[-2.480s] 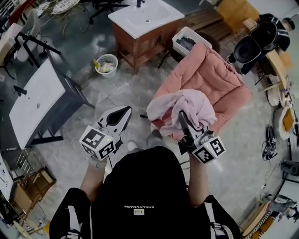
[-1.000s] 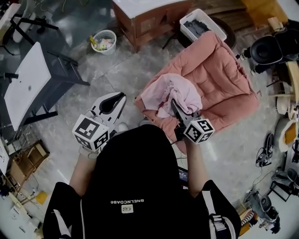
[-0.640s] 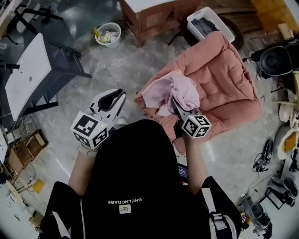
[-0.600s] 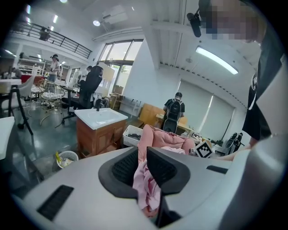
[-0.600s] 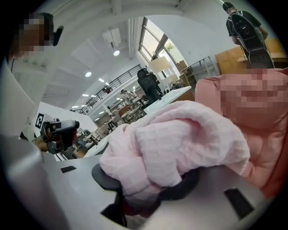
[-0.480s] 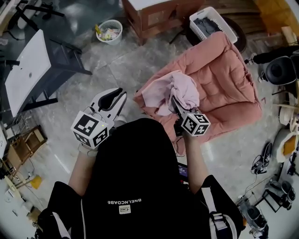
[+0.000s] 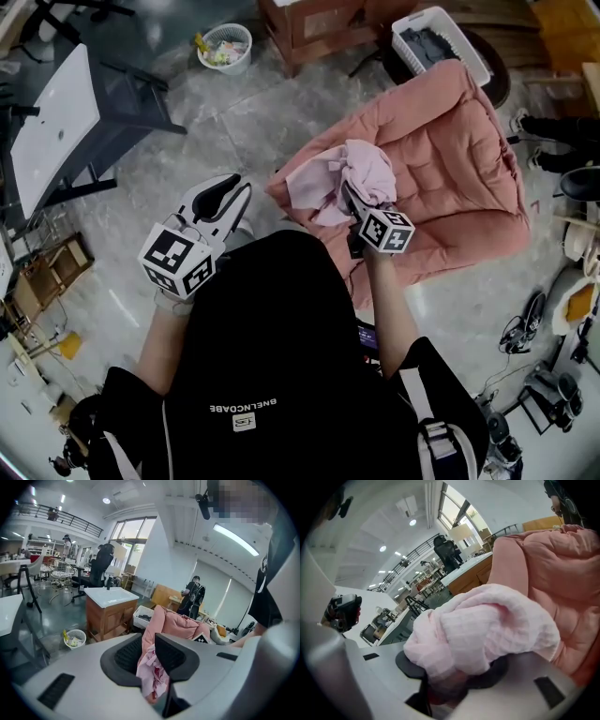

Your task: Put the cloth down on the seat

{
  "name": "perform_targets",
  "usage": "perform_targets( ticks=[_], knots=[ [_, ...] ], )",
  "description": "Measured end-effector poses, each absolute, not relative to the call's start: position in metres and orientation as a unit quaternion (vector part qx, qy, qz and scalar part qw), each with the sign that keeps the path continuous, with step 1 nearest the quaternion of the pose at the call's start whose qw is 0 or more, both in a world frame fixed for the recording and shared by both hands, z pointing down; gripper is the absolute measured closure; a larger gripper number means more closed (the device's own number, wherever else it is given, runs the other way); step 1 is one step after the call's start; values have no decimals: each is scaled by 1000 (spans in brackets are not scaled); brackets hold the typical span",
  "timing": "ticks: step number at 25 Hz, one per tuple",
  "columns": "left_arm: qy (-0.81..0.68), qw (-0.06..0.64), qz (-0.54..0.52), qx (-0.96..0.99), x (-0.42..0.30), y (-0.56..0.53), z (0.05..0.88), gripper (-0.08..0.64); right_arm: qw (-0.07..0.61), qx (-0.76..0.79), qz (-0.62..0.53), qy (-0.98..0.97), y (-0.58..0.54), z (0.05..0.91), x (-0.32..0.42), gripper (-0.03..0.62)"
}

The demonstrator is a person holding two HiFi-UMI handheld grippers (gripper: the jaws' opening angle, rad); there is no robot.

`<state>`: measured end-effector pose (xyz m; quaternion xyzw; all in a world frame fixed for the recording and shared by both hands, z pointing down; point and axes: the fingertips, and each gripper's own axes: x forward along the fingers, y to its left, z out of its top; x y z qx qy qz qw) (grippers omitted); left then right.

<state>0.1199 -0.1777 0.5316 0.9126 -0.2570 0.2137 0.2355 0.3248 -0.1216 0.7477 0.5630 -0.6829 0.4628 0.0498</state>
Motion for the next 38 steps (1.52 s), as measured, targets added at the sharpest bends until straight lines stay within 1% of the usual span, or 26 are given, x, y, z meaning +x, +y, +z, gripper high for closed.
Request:
perform_targets(
  ticks=[13,23,30,38],
  knots=[
    [-282,259,228,895,128,-172,553,468,93,554,525,-639,-124,840,359,385],
    [-297,271,241,883,129,-166,567,465,143,558,550,-605,-123,895,379,385],
    [-301,280,250,877,131,-164,574,465,160,558,568,-584,-129,924,388,374],
    [-302,288,256,872,128,-164,582,445,191,555,574,-571,-135,942,386,350]
  ],
)
